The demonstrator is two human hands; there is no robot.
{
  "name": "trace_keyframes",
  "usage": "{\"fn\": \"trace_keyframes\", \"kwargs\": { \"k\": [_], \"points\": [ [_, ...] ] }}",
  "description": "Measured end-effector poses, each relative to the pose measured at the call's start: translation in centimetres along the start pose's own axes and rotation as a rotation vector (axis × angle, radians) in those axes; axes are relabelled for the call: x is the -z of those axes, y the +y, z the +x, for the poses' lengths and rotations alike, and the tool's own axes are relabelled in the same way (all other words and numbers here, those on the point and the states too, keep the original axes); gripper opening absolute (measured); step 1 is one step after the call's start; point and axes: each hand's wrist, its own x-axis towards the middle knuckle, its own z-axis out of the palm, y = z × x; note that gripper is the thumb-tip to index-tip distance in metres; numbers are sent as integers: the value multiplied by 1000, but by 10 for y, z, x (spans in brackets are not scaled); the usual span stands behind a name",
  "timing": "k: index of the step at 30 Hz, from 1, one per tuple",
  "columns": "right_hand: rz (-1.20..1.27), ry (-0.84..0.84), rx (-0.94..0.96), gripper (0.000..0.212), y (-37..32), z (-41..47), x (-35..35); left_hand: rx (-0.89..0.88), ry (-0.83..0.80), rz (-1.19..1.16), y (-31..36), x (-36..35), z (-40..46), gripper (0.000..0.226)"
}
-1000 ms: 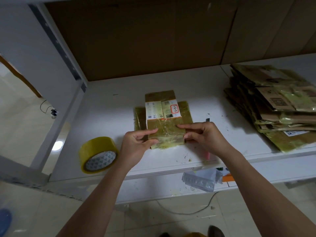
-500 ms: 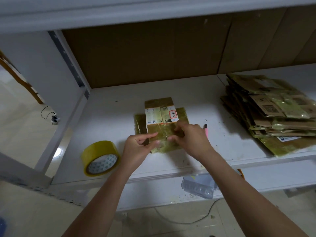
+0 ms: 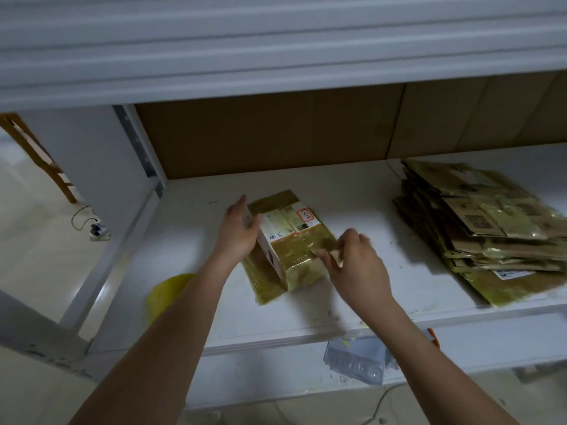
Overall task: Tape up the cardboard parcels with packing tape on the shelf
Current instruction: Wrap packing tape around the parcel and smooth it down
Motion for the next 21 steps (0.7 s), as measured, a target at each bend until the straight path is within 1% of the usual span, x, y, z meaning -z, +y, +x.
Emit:
{"fn": "trace_keyframes", "kwargs": {
  "k": [1,3,4,5,6,7,9,10,11,13,14,17,18,19,20,21],
  "points": [
    [58,-60,23,31,-1,-2,-3,42,-42,-60,3,-1,7,65],
    [196,-237,37,27,-5,-4,-7,112,-131,-158,6,-5,13,71],
    [218,-287,26,27,-5,-3,-6,129,-145,-162,6,-7,14,74],
    [222,-288,6,28,-3,-2,-6,143,-138,-151,2,-8,16,77],
    [231,-248,-31,28,0,0,-5,151,-126,-112,0,-8,16,75],
    [261,-190,-67,31,6,3,-5,150,-108,-71,-3,-7,16,67],
    [297,-122,-92,52,15,6,-6,135,-83,-43,-8,-6,14,43],
    [258,-104,-85,58,17,6,-10,143,-84,-64,-6,-5,9,36],
    [191,-73,-67,59,18,6,-16,161,-79,-84,-7,-6,5,35],
    [63,-13,-23,53,15,8,-23,192,-53,-77,-5,-9,-3,38],
    [28,-13,-4,52,13,11,-24,215,-42,-87,-3,-10,-9,37],
    [44,-48,-5,63,12,23,-20,333,-48,-264,0,-7,-21,35],
    [-1,-8,9,65,12,25,-19,356,-59,-304,0,-5,-22,35],
    [-65,58,28,62,10,23,-17,340,-57,-275,1,-2,-22,36],
    [-102,113,47,55,6,19,-18,289,-52,-194,0,-1,-21,46],
    [-95,136,75,48,0,13,-20,239,-72,-137,-1,0,-20,62]
  ]
}}
